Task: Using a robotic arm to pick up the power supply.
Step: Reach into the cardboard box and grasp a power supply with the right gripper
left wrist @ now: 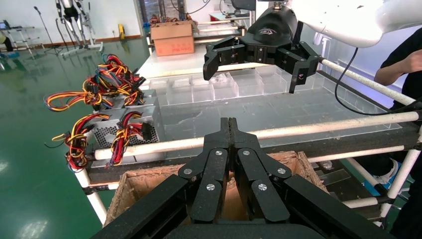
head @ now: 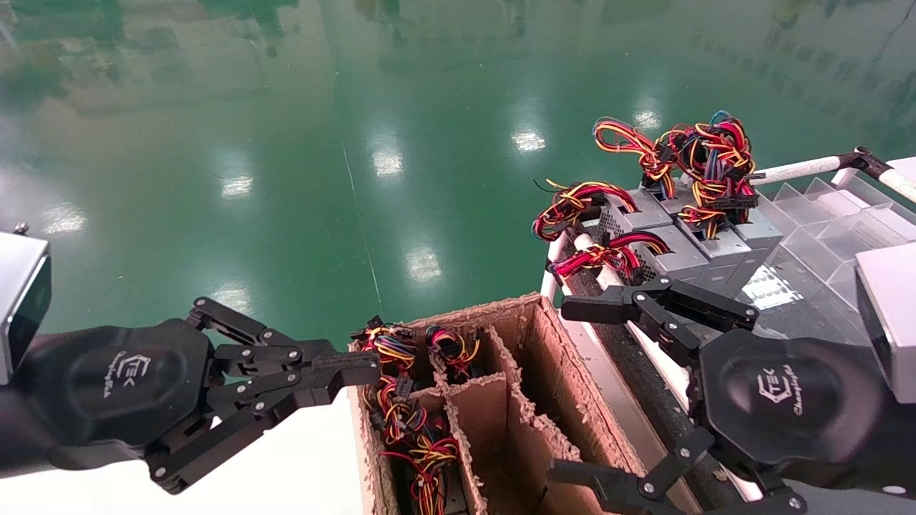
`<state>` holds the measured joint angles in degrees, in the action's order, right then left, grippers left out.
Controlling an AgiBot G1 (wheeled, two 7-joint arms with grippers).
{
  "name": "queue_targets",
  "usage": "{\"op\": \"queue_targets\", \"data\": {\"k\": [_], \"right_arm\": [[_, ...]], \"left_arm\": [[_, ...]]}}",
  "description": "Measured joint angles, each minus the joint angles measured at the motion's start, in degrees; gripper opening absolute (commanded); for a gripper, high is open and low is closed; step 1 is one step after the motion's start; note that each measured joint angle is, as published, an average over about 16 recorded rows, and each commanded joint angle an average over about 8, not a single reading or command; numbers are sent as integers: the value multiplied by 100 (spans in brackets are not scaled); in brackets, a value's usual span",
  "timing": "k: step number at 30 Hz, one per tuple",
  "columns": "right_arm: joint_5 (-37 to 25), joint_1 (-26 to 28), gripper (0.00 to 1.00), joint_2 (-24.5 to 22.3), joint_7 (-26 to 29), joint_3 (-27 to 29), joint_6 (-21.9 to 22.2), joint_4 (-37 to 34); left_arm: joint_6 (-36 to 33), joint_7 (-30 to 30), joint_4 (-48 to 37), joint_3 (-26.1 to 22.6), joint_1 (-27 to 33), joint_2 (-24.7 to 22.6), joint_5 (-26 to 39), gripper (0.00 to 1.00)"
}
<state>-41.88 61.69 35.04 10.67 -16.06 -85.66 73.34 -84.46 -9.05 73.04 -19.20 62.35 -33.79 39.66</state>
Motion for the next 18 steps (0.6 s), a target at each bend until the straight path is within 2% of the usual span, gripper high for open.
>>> {"op": "queue_targets", "data": {"k": [1,11,18], "right_arm": [[0,0,100,0,0,0,0,0],[-83,16,100,9,-12,-19,56,-39],[-386,135,100,113,-30,-136,194,-212]], "left_arm": [[0,0,0,0,0,0,0,100],[0,0,-1,0,0,0,0,100],[-1,1,-2,-1,1,0,0,100]]}}
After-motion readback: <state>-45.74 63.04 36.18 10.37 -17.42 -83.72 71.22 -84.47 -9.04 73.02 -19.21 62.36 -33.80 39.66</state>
